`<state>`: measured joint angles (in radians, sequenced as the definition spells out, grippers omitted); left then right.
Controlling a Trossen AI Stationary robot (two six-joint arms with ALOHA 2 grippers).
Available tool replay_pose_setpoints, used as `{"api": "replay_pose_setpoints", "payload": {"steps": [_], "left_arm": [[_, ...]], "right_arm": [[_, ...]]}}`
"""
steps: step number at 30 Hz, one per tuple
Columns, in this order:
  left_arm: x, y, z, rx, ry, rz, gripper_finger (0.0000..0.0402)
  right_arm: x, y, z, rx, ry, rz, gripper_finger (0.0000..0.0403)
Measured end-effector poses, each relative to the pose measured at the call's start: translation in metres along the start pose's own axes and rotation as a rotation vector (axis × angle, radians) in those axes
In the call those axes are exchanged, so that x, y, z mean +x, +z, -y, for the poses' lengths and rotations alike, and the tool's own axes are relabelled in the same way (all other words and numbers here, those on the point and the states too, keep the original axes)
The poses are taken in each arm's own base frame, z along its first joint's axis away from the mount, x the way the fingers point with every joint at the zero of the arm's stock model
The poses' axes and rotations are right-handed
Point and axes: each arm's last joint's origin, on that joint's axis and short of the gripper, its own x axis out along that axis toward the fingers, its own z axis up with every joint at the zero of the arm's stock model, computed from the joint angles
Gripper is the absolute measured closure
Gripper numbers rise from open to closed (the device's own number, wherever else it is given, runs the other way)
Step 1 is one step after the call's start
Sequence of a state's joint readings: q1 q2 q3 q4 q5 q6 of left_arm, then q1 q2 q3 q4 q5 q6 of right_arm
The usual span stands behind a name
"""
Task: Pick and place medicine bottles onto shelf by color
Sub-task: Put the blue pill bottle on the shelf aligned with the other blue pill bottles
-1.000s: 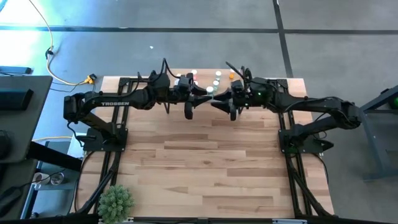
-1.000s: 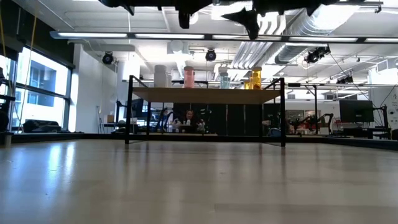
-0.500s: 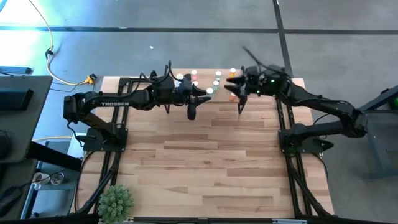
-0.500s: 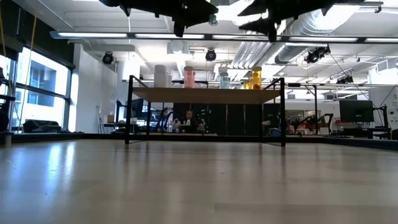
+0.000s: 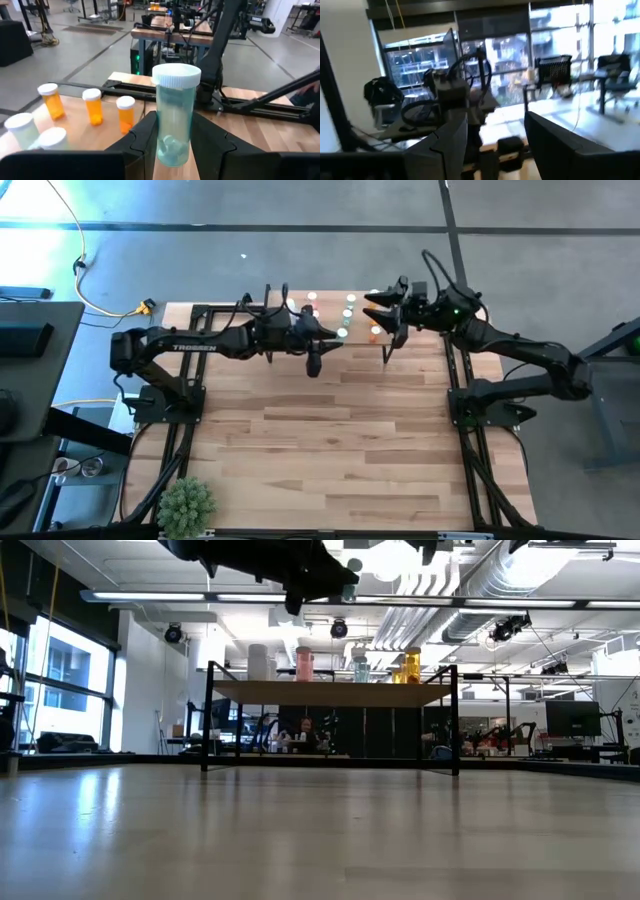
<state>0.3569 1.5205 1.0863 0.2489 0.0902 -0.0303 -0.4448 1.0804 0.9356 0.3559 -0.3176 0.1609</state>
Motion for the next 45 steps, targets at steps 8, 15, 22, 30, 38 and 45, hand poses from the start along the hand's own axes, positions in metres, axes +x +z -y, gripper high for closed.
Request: {"api": "replay_pose_setpoints", "payload": {"steps": [8,15,22,30,38,45], "left_arm": [[0.011,-0.012,0.002,-0.001,-0.007,-0.038,0.031],[0.011,-0.012,0.003,0.042,-0.005,-0.033,0.031],[0.011,-0.011,0.003,0.042,-0.004,-0.033,0.031],[0.011,-0.012,0.003,0.042,0.003,-0.033,0.031],[0.011,-0.012,0.003,0.018,0.003,-0.034,0.0309],[0.011,-0.012,0.003,0.016,0.003,-0.033,0.0309]], "right_arm": [[0.012,-0.026,-0.006,0.075,0.025,-0.172,0.0215],[0.022,-0.047,-0.006,0.106,0.03,-0.273,0.0215],[0.03,-0.062,-0.002,0.123,0.021,-0.332,0.0215],[0.032,-0.066,-0.008,0.104,0.054,-0.353,0.0214],[0.037,-0.075,-0.01,0.084,0.045,-0.386,0.0215],[0.037,-0.075,-0.01,0.084,0.041,-0.387,0.0244]]}}
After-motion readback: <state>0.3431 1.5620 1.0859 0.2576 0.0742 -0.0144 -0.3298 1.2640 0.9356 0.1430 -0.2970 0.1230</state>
